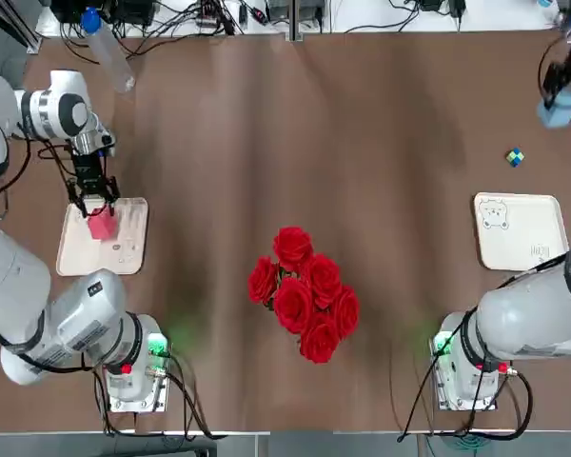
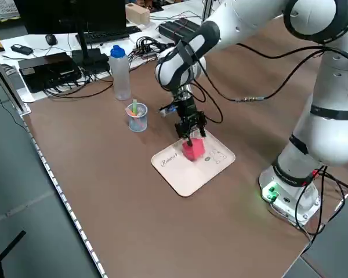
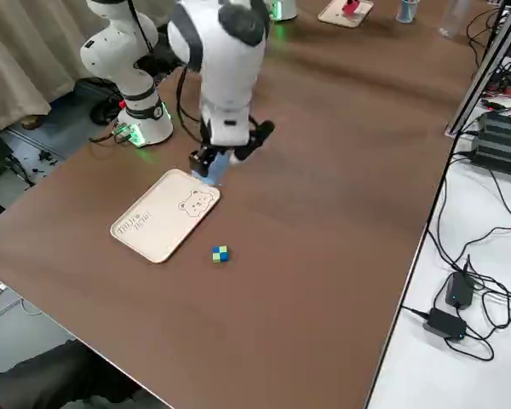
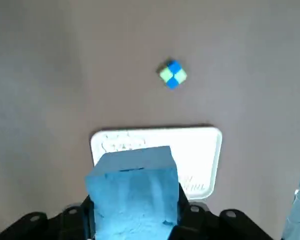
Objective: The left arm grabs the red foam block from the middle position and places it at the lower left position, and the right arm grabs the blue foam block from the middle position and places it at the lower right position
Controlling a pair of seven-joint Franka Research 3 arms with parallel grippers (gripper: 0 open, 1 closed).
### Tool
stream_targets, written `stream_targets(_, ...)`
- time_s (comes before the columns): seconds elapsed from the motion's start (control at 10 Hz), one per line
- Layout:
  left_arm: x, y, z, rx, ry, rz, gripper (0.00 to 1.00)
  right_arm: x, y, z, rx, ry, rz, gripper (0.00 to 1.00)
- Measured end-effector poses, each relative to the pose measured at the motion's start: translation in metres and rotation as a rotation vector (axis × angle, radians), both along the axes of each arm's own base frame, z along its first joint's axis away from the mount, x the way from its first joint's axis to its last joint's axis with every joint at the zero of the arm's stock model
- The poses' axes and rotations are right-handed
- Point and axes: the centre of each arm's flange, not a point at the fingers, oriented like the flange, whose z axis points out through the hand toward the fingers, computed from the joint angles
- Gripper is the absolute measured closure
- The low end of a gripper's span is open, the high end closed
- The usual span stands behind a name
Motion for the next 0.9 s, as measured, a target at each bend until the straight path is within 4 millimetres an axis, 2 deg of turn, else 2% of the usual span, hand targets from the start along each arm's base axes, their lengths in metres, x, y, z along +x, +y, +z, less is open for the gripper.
stream_targets(0.2,0.015,-0.015,0.033,0.021,-0.028,-0.024,0.0,-0.034,-0.03,-0.033,0.015,0.01,0.016,0.41)
stream_targets(0.3,0.032,-0.03,0.063,0.012,-0.063,-0.019,0.0,-0.048,-0.043,-0.052,0.007,-0.013,0.024,0.41)
stream_targets(0.5,0.078,-0.071,0.138,-0.044,-0.193,-0.008,0.0,-0.077,-0.06,-0.095,-0.002,-0.061,0.051,0.42)
stream_targets(0.7,0.119,-0.084,0.225,-0.093,-0.34,0.017,0.0,-0.107,-0.071,-0.128,0.004,-0.096,0.083,0.42)
stream_targets(0.8,0.133,-0.088,0.261,-0.099,-0.409,0.009,0.0,-0.12,-0.075,-0.142,0.008,-0.11,0.098,0.42)
stream_targets(0.9,0.145,-0.095,0.289,-0.105,-0.468,-0.004,0.0,-0.133,-0.078,-0.153,0.012,-0.122,0.116,0.42)
